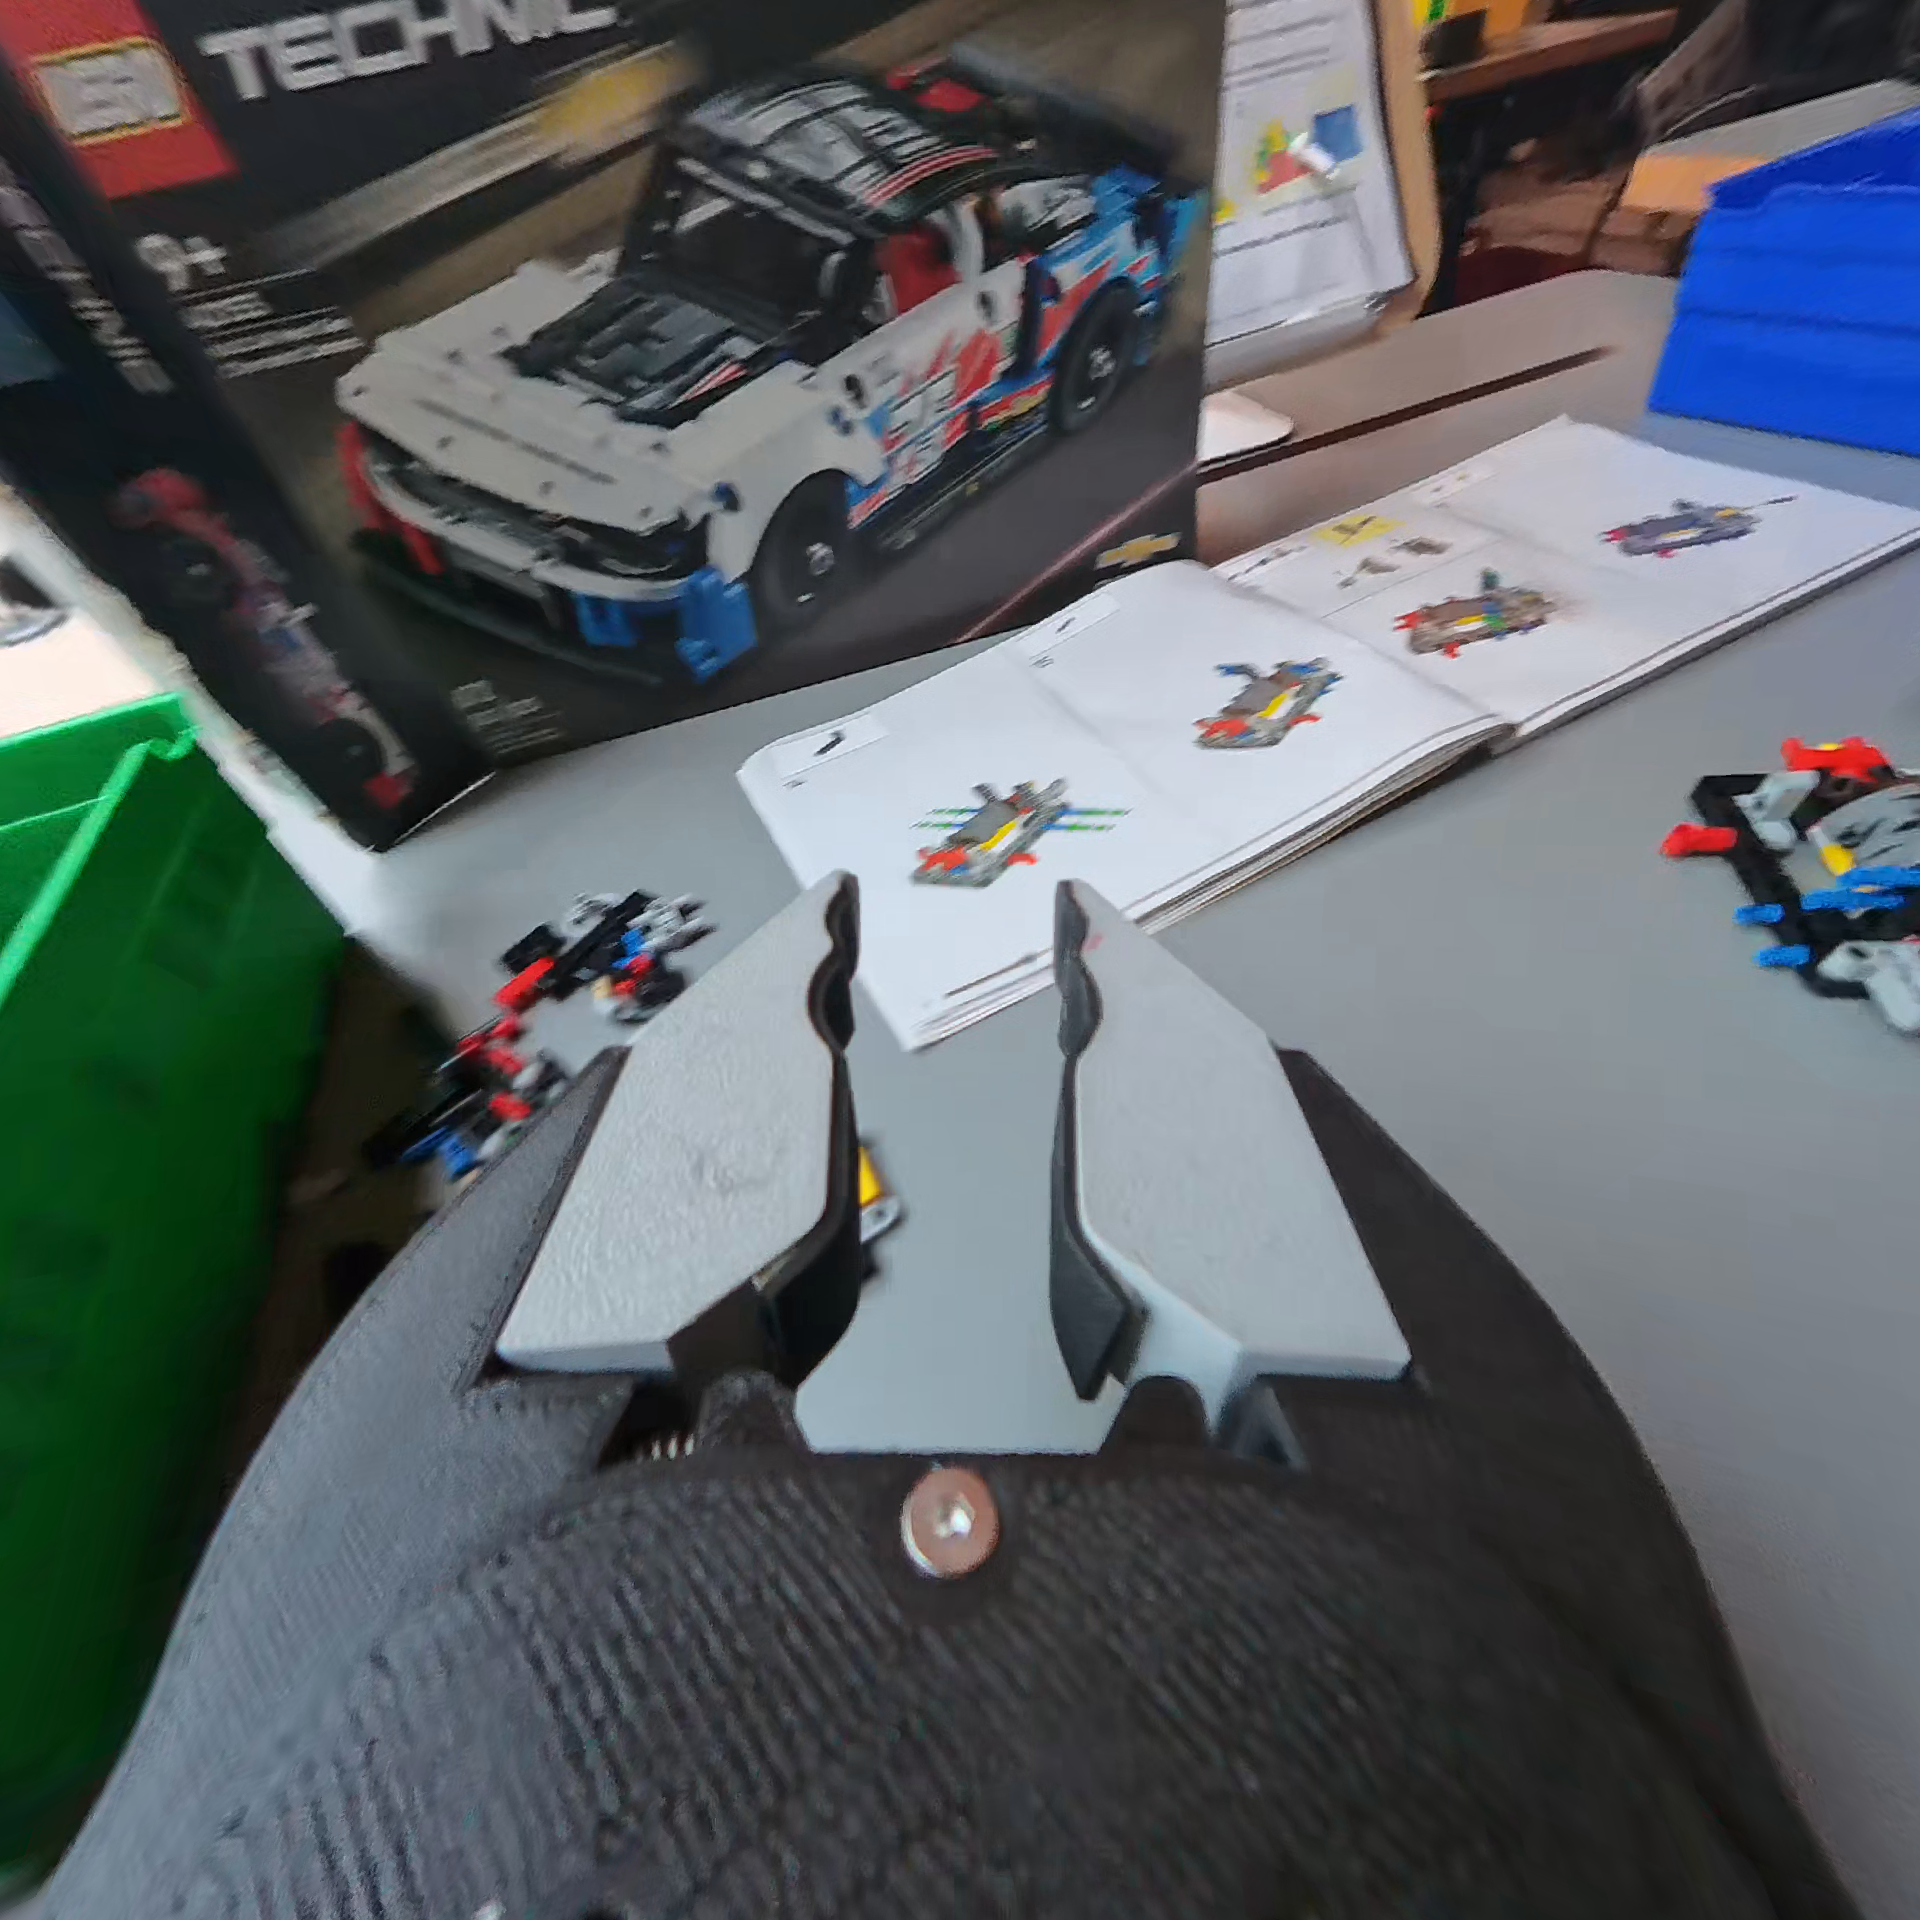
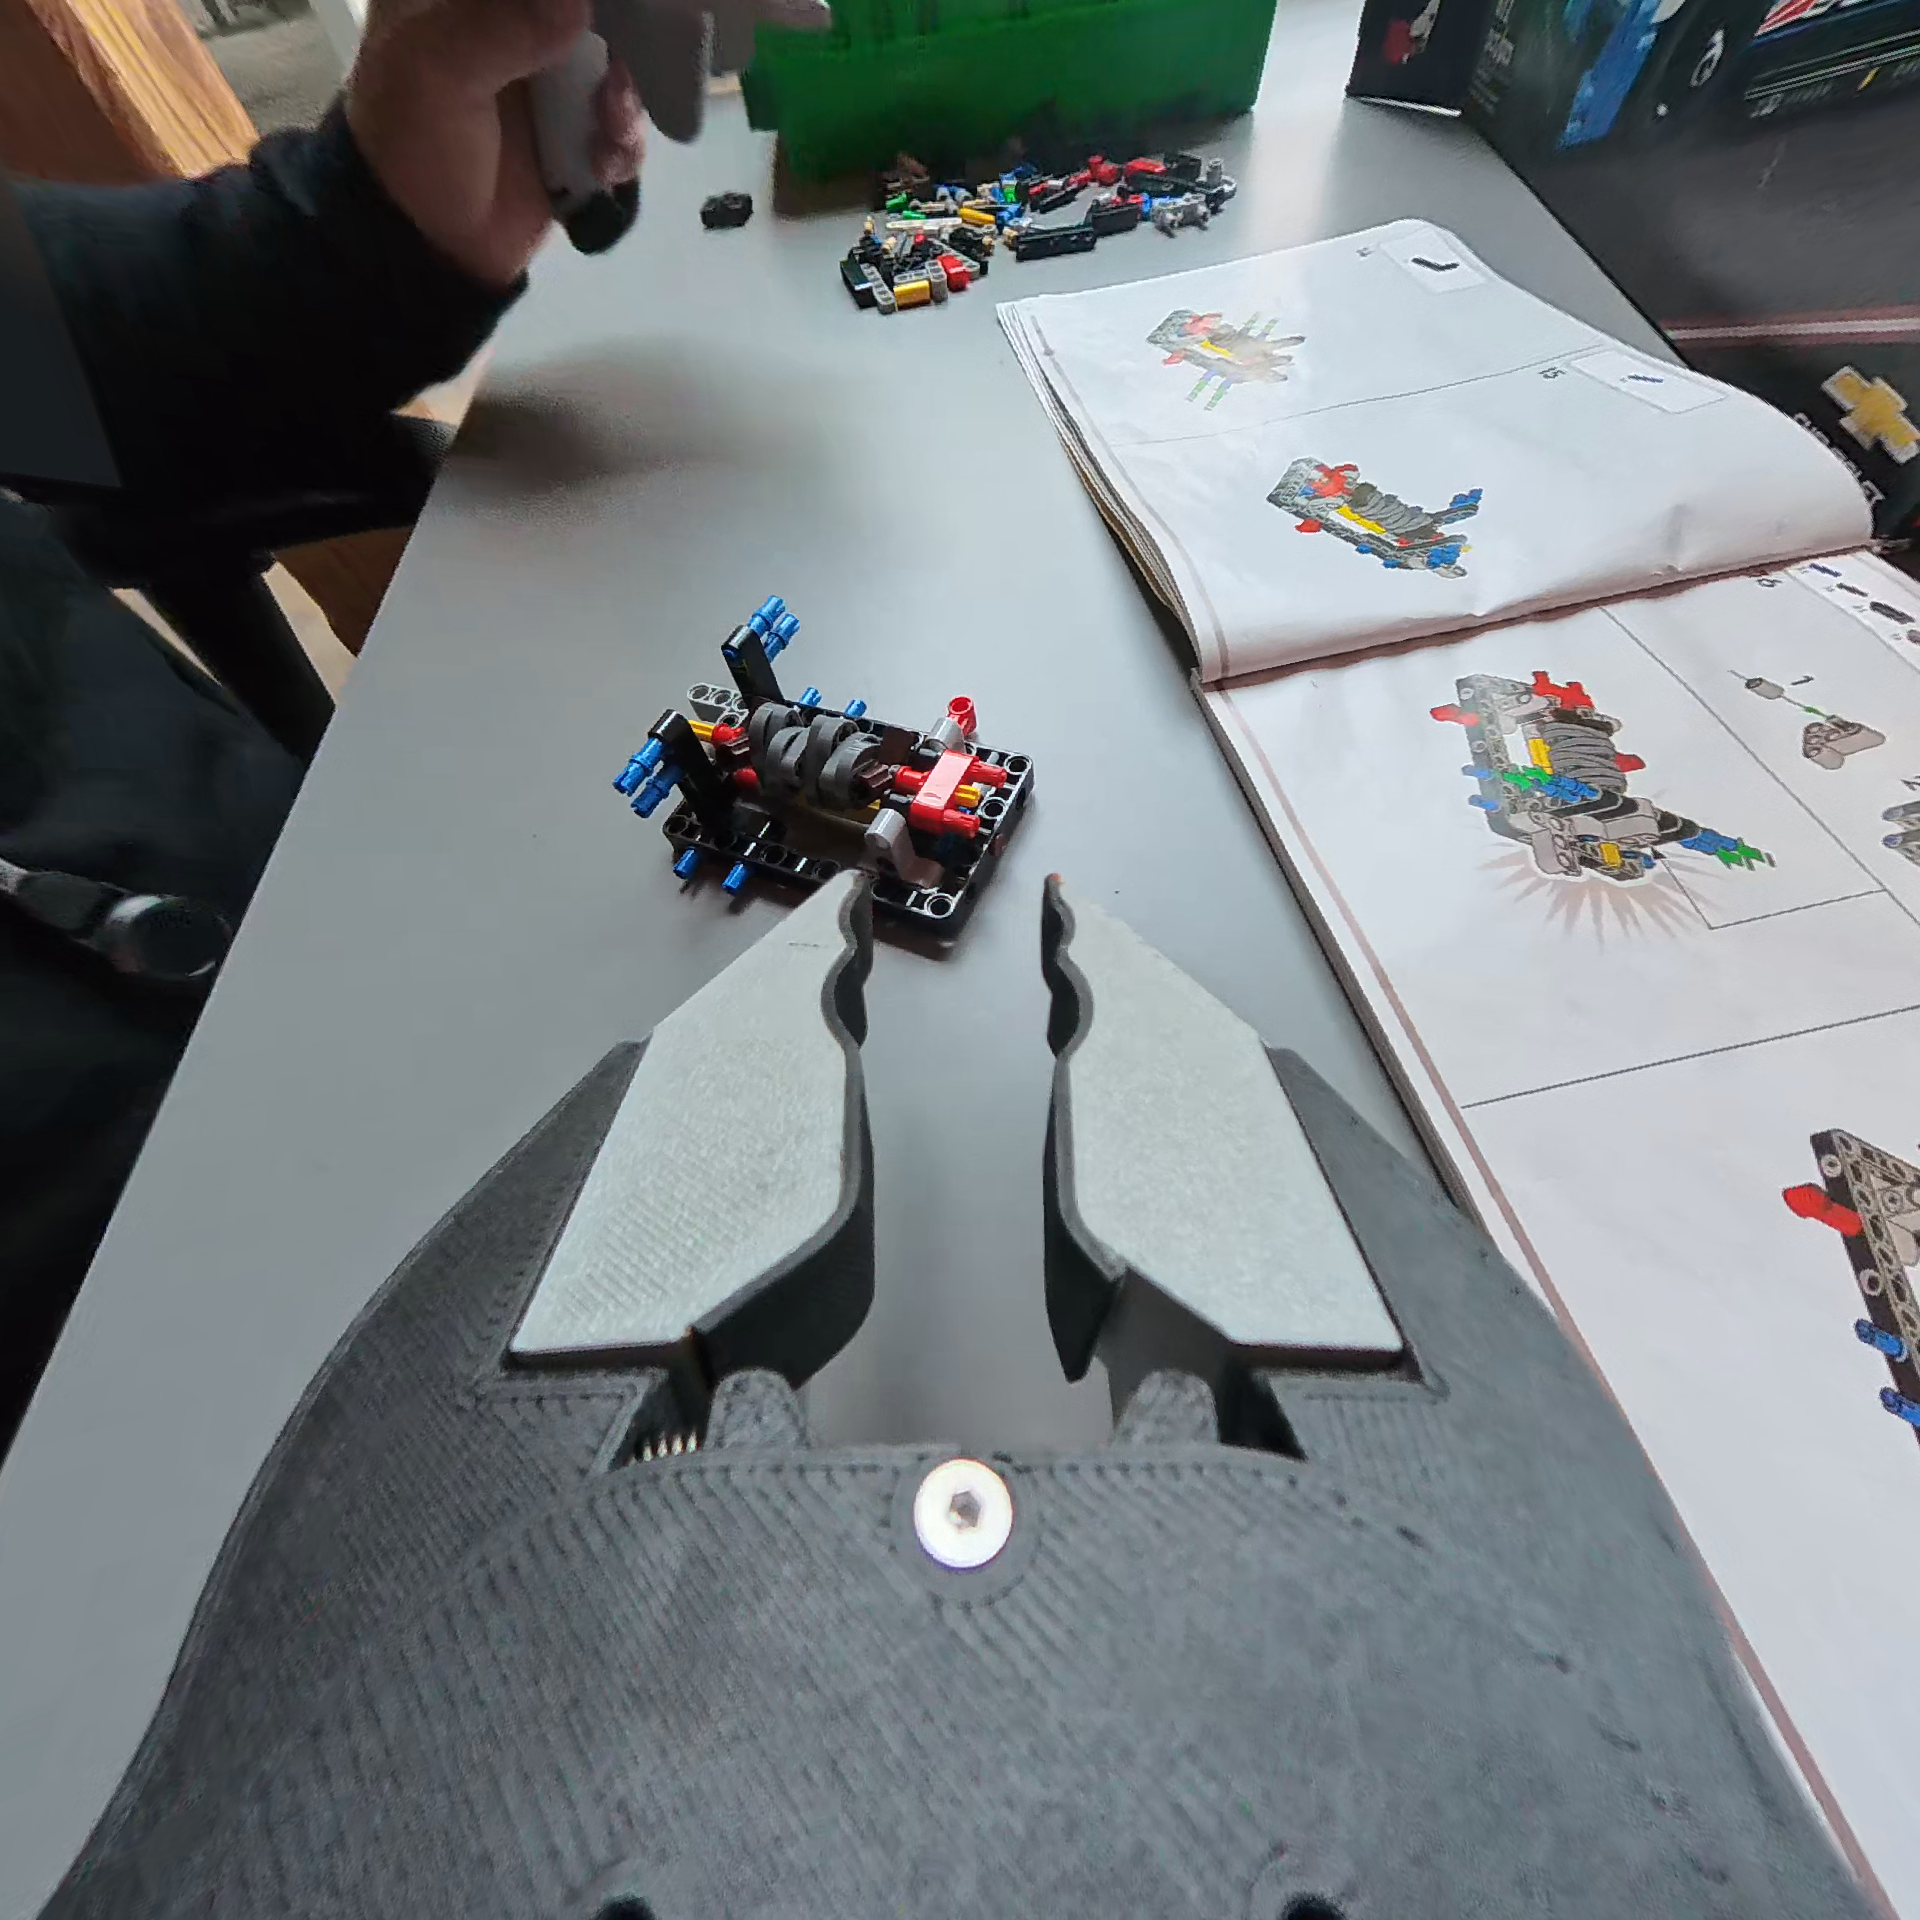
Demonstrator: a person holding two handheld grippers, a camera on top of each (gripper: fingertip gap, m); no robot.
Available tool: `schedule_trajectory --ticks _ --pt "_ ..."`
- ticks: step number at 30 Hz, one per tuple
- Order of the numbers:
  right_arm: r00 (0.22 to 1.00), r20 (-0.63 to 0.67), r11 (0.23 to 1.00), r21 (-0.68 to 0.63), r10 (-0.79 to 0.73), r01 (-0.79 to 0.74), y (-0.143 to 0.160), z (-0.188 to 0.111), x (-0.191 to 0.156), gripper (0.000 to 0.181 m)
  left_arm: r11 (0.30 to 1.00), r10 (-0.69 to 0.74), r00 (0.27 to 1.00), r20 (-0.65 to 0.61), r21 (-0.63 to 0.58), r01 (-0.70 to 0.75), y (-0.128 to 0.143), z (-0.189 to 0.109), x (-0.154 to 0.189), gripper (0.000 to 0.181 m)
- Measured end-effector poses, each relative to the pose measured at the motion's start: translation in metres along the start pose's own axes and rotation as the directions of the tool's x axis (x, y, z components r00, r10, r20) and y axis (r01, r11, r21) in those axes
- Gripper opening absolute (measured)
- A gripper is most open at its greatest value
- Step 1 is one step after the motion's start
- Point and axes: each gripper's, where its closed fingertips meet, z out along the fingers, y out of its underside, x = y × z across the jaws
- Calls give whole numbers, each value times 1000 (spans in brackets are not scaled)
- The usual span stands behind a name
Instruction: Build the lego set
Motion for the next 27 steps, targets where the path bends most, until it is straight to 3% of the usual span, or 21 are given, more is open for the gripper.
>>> schedule_trajectory --ticks 4,8,14,16,20,24,27 --pt "999 -31 1000 -5 -8 8 2 -2 3 29 996 13 993 116 -88 -2 12 -45 -40 32" --pt "999 -51 1000 4 -1 2 1 -4 6 28 967 7 981 192 -252 43 42 -83 -67 31" --pt "997 -80 1000 15 6 -5 0 -6 10 29 876 -187 973 133 -427 226 98 -100 -65 23" --pt "996 -93 1000 17 9 -8 0 -7 12 29 873 -190 976 106 -437 218 104 -98 -63 7" --pt "994 -109 1000 23 20 -18 0 -8 15 30 869 -120 991 65 -475 136 96 -79 -72 6" --pt "994 -105 999 21 35 -33 0 -8 16 30 827 -83 995 -60 -561 35 85 -35 -72 7" --pt "994 -107 999 24 34 -31 0 -8 16 30 770 -82 993 -79 -638 13 90 0 -83 0"
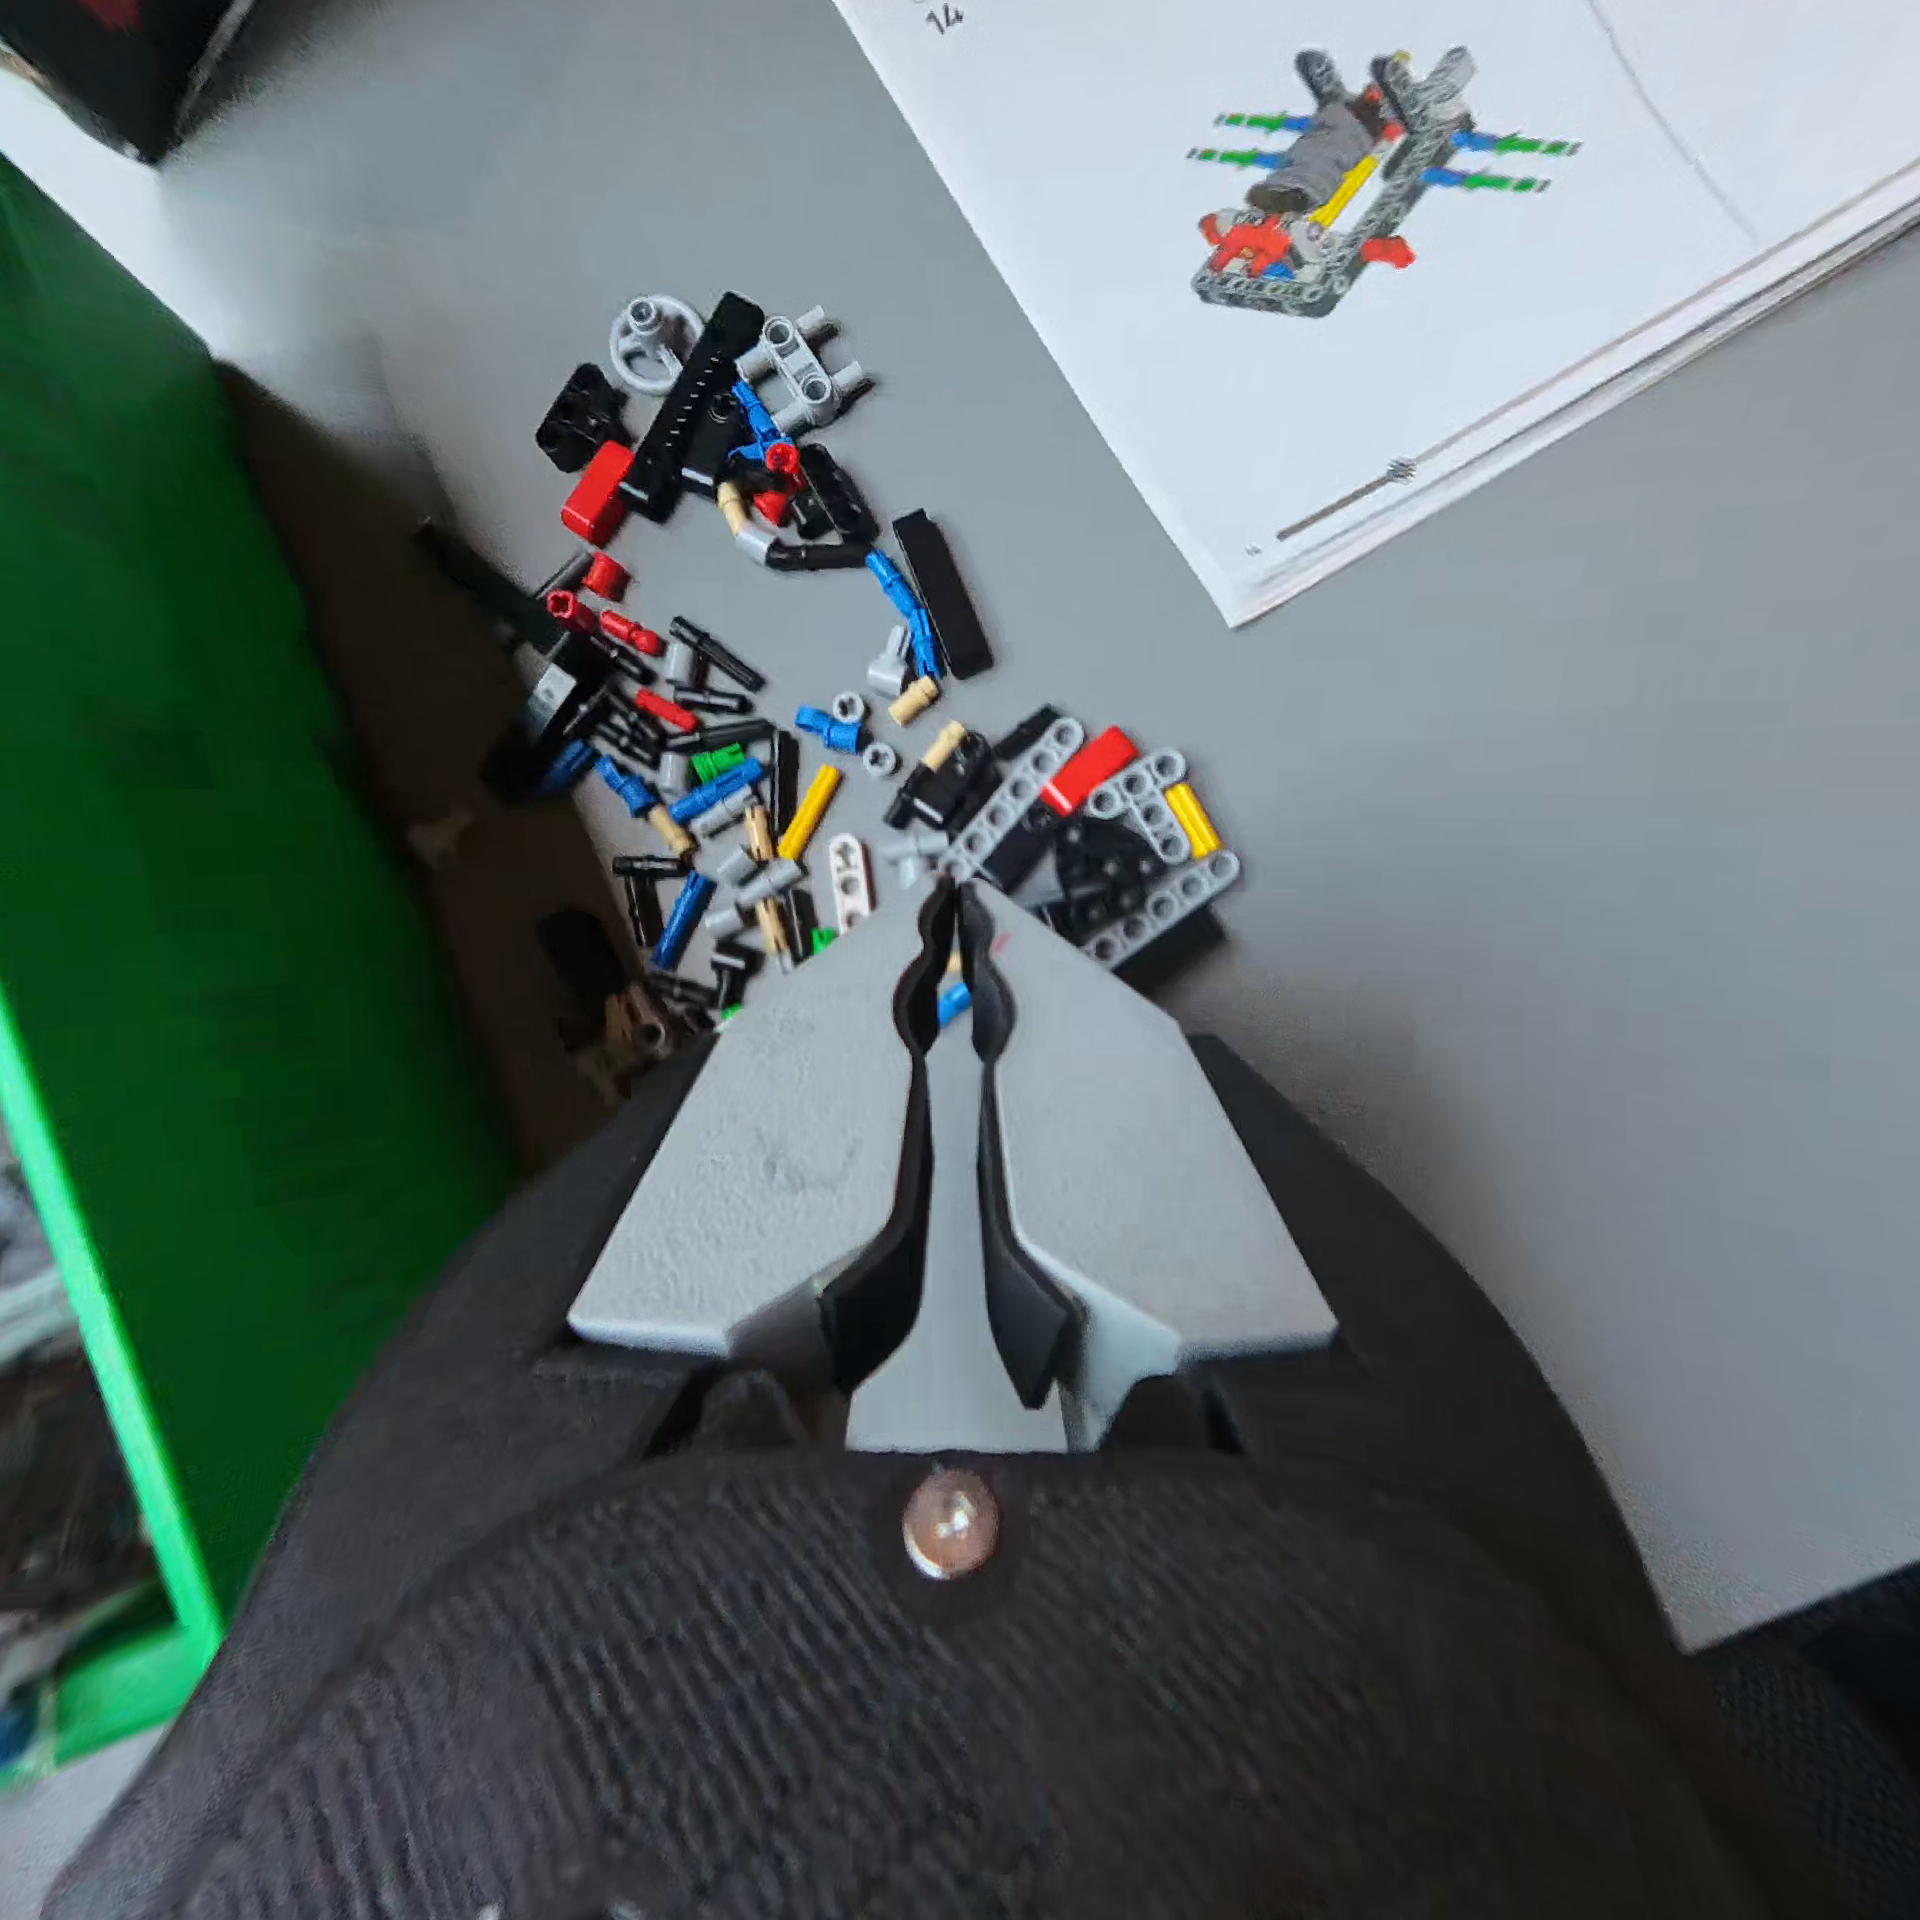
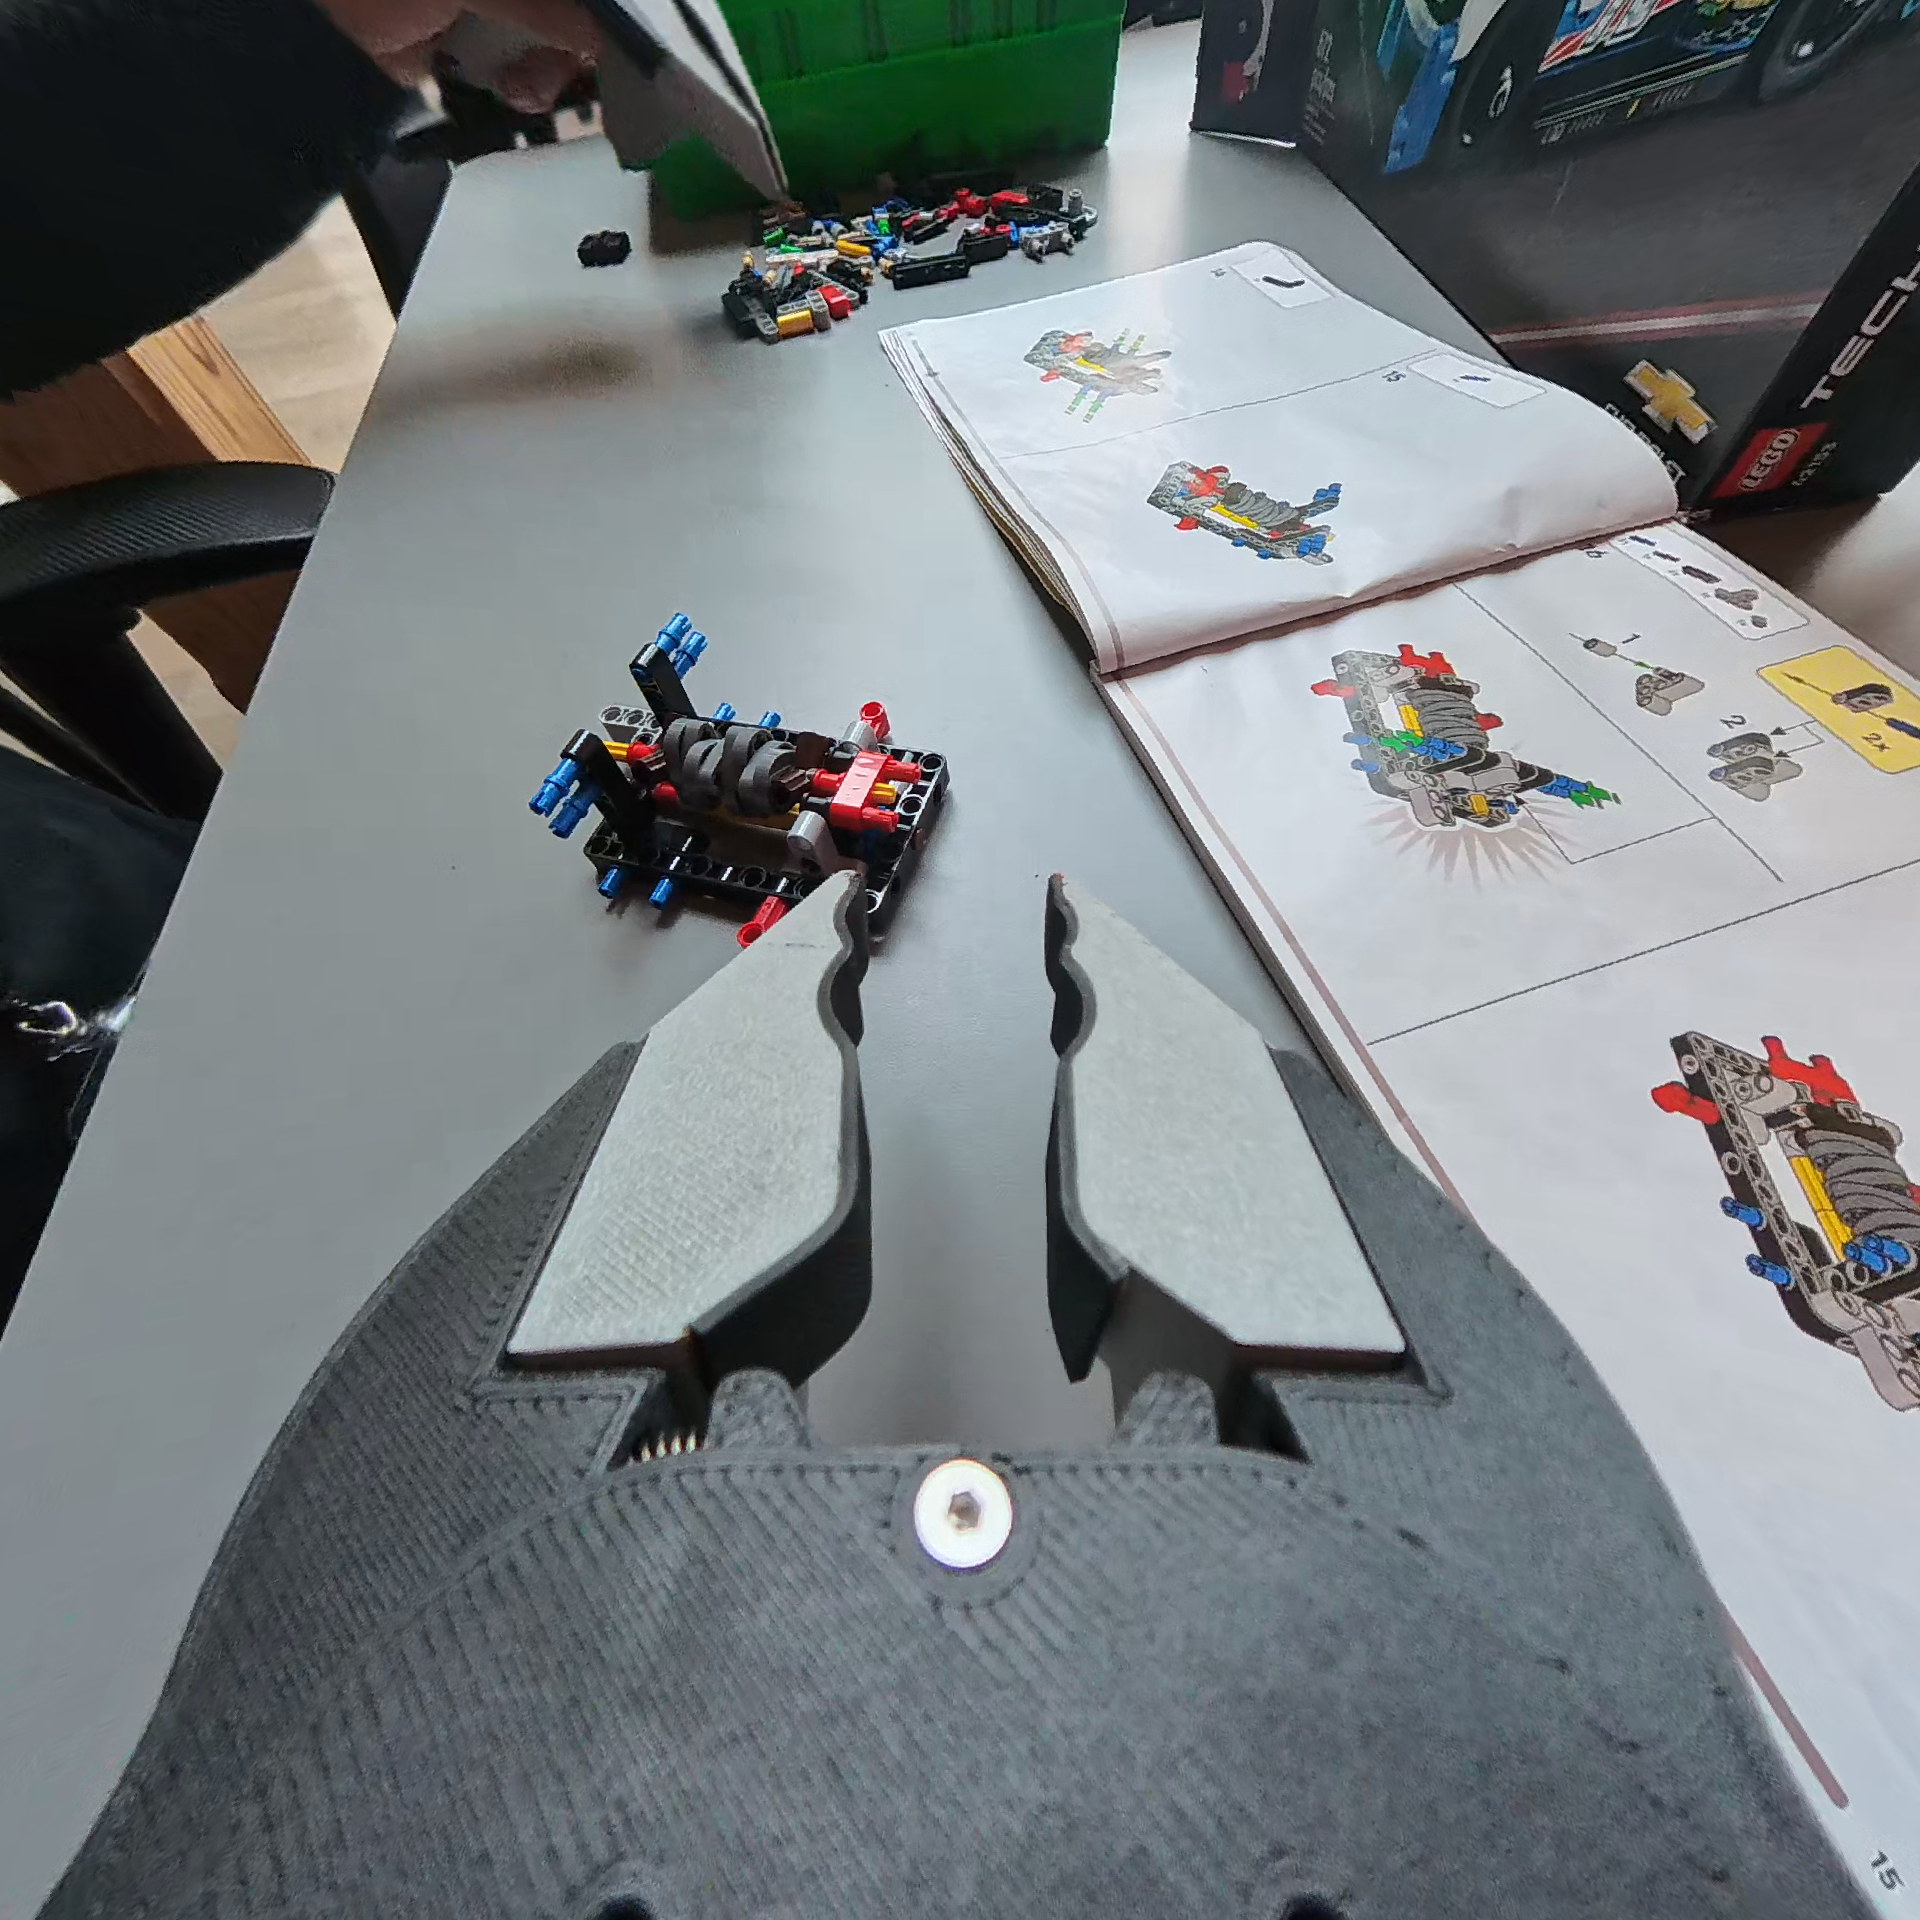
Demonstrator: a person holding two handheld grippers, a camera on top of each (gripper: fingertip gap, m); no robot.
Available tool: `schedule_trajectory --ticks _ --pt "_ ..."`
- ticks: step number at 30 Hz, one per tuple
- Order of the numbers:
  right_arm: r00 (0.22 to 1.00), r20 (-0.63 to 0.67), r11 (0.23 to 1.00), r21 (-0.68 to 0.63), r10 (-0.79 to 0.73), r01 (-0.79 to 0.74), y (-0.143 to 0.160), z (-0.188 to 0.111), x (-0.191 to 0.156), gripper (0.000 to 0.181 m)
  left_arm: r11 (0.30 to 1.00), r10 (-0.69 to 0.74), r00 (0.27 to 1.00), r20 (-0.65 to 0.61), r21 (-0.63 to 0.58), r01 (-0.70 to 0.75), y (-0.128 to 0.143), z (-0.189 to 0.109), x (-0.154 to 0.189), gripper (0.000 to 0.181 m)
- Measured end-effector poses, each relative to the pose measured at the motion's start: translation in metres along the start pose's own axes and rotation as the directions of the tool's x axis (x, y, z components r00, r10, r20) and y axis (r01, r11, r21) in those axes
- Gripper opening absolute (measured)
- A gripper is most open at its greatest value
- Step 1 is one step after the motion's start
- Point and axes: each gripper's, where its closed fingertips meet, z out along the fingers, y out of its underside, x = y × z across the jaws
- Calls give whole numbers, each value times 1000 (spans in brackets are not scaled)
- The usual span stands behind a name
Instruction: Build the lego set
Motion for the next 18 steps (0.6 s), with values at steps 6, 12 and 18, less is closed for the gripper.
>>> schedule_trajectory --ticks 6,12,18 --pt "1000 16 1000 8 6 -6 -1 -1 -1 30 998 34 999 -35 -45 -36 -36 20 -16 0" --pt "999 37 1000 6 3 -3 -1 -1 -4 29 997 16 999 -34 -72 -19 -53 36 -30 3" --pt "999 50 1000 -3 -2 2 0 0 -6 29 984 13 998 -58 -176 -23 -55 64 -30 3"
